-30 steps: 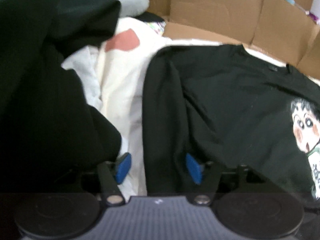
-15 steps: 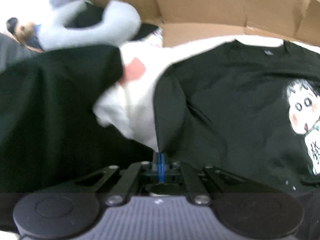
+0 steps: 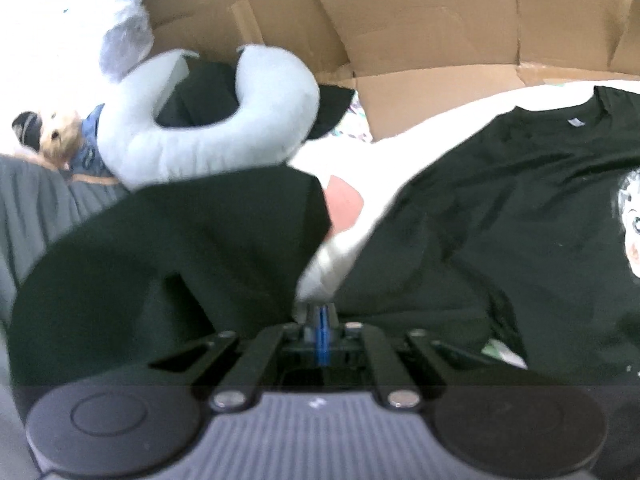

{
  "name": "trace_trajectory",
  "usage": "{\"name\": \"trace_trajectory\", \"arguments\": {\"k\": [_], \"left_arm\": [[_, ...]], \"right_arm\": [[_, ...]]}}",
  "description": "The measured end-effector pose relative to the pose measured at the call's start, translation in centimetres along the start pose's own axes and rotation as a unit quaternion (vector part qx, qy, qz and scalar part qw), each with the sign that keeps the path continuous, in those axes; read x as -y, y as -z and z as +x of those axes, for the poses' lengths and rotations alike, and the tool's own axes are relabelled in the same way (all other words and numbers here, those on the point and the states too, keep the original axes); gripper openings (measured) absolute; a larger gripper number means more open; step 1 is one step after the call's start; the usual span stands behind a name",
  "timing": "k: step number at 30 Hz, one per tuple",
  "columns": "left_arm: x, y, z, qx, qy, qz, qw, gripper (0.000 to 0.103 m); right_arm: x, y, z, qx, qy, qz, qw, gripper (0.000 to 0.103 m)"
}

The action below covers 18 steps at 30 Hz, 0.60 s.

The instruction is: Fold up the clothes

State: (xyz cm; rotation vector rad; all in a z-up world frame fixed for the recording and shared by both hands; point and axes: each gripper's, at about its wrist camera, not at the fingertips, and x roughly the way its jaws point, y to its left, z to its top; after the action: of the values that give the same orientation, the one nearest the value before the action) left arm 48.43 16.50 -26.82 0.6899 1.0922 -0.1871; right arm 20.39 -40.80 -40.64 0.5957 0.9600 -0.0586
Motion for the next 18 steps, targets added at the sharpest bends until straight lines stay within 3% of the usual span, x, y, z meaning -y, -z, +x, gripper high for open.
{"name": "trace_trajectory", "arguments": {"k": [5, 7, 9, 13, 18], "left_arm": [[-0.9, -1.4, 2.4, -0.020, -0.018, 0.055, 0.9981, 0.004], [-0.8, -1.4, 3.8, -0.031, -0.010, 0.066, 0.9973, 0.004], [-0.5, -1.7, 3.9, -0.015, 0.007, 0.060, 0.9981, 0.006], [1.1, -2.6, 4.4, 0.010, 0.033, 0.055, 0.9979, 0.027], [3.5, -3.9, 5.3, 0.036, 0.062, 0.057, 0.9958, 0.030]], "right_arm": [[-0.6, 0.8, -0.3, -0.003, 0.019, 0.008, 1.000, 0.069], [-0.7, 1.0, -0.6, -0.003, 0.023, 0.016, 1.000, 0.070], [-0.8, 1.1, -0.8, -0.004, 0.028, 0.019, 0.999, 0.070], [-0.9, 0.6, -1.1, -0.006, 0.043, 0.015, 0.999, 0.071], [-0.9, -1.2, -1.9, 0.006, 0.046, 0.001, 0.999, 0.071]]}}
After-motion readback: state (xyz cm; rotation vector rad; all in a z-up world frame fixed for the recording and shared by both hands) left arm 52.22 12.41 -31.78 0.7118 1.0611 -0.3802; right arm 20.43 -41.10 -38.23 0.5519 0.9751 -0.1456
